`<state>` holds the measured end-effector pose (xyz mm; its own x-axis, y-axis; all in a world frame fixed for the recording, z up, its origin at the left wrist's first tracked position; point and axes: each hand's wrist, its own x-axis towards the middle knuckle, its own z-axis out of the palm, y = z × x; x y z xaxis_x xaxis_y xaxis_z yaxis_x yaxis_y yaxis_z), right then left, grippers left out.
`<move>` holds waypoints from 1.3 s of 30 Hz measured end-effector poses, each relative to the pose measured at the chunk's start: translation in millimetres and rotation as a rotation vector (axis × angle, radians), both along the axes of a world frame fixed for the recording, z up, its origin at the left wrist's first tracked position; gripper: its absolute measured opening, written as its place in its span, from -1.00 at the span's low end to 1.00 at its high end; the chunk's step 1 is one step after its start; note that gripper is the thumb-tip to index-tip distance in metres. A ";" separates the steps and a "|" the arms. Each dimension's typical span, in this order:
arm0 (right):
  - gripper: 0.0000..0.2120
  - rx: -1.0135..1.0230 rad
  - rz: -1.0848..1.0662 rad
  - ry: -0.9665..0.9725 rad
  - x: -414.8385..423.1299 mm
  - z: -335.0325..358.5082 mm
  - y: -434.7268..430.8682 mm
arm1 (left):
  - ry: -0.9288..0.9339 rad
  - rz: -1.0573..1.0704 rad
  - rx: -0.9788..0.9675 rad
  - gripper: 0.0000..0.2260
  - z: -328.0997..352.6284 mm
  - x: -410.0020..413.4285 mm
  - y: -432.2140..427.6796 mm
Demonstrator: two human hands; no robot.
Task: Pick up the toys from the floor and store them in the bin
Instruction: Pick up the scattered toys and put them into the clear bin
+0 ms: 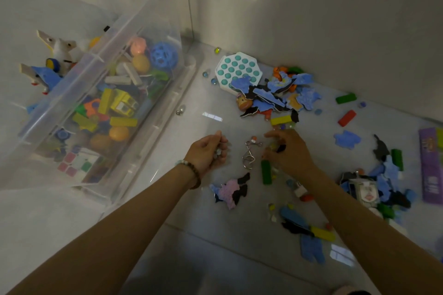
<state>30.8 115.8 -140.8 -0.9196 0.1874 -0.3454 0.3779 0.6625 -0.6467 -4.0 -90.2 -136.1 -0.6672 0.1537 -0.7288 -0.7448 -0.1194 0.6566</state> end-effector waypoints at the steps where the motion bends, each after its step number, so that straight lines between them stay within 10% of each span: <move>1: -0.64 0.028 0.022 0.008 3.4 -3.8 0.7 | 0.003 -0.006 0.001 -0.76 -1.0 -0.2 1.9; 14: -0.89 0.058 -0.050 0.062 4.7 -13.6 -1.6 | -0.067 -0.041 0.089 -0.74 -11.7 2.1 13.1; 25: -0.87 -0.397 0.030 0.143 -15.8 26.7 -33.3 | -0.286 0.077 0.414 -0.60 1.3 -2.5 30.7; 39: -0.86 -0.104 -0.054 0.105 -18.9 -6.3 -23.5 | -0.021 -0.067 0.036 -0.76 -17.4 10.3 6.5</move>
<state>11.9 92.3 -147.1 -0.9411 0.2059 -0.2682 0.3382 0.5703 -0.7486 6.3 -83.7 -153.5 -0.6393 0.2238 -0.7357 -0.7653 -0.0919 0.6371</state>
